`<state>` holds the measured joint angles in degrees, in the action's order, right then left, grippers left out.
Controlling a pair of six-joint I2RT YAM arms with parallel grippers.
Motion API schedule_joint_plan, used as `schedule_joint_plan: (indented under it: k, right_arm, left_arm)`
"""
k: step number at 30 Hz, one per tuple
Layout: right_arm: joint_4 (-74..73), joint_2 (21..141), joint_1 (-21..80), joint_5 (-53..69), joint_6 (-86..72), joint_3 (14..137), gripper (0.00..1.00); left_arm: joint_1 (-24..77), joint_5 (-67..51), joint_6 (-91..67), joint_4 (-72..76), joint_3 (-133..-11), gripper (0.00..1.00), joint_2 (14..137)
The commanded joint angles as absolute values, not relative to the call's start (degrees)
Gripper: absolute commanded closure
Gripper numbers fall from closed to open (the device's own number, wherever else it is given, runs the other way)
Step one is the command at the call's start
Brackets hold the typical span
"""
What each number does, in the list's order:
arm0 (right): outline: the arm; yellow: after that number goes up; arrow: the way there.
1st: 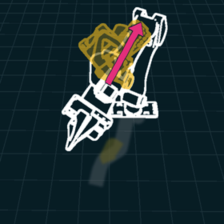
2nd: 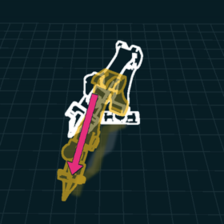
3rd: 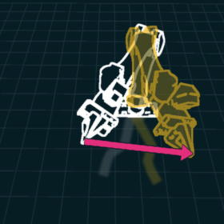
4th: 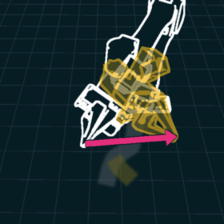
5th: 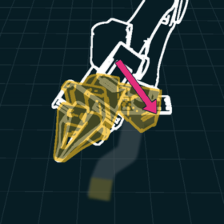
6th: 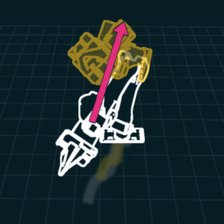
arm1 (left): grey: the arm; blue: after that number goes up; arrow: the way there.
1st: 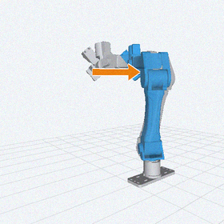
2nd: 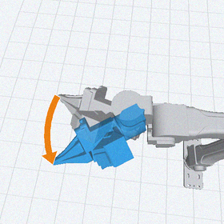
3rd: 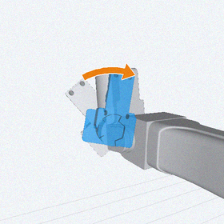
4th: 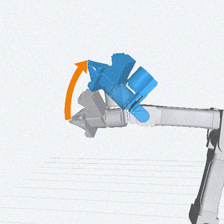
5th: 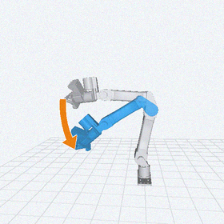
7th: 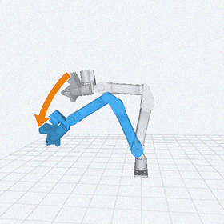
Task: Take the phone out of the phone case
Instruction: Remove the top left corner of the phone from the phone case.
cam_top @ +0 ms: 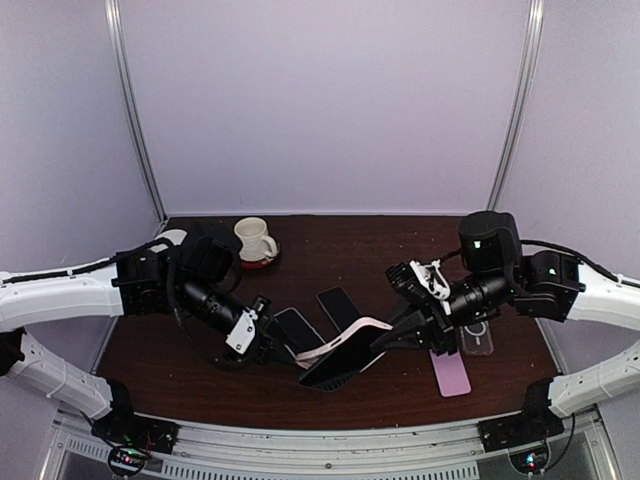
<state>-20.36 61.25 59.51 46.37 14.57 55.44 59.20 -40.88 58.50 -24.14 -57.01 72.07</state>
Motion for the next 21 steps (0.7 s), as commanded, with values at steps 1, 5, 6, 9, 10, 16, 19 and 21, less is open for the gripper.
schedule_joint_plan:
  k: [1, 5, 6, 9, 10, 16, 19, 21]
  right_arm:
    - [-10.5, 59.5, 61.2, 45.1, 14.3, 54.7, 1.0]
    - [-10.6, 57.0, 61.0, 39.6, 15.9, 53.8, 1.0]
    - [-10.8, 56.4, 60.9, 38.7, 16.3, 53.6, 1.0]
    - [-11.7, 54.1, 60.3, 36.3, 17.3, 53.2, 1.0]
    - [-12.1, 53.3, 60.0, 35.3, 17.7, 53.1, 1.0]
    - [-13.9, 46.1, 58.0, 26.1, 21.6, 51.9, 1.0]
    - [-13.9, 43.1, 57.4, 20.8, 23.4, 51.4, 1.0]
    - [-14.1, 41.7, 57.2, 18.0, 25.2, 51.1, 1.0]
  left_arm:
    - [59.6, -38.1, 60.0, -13.7, -57.7, 0.81, 72.4]
    - [59.6, -36.4, 59.7, -12.5, -57.4, 0.8, 71.8]
    - [59.6, -35.5, 59.3, -11.6, -57.1, 0.79, 71.6]
    - [59.6, -31.3, 58.2, -8.2, -56.1, 0.77, 70.8]
    - [59.6, -29.3, 57.9, -7.1, -55.8, 0.76, 70.5]
    - [58.1, -20.7, 57.6, -0.9, -53.9, 0.76, 67.9]
    - [56.9, -19.6, 56.1, 2.1, -53.7, 0.77, 66.8]
    - [56.4, -20.0, 55.2, 3.3, -53.5, 0.77, 65.8]
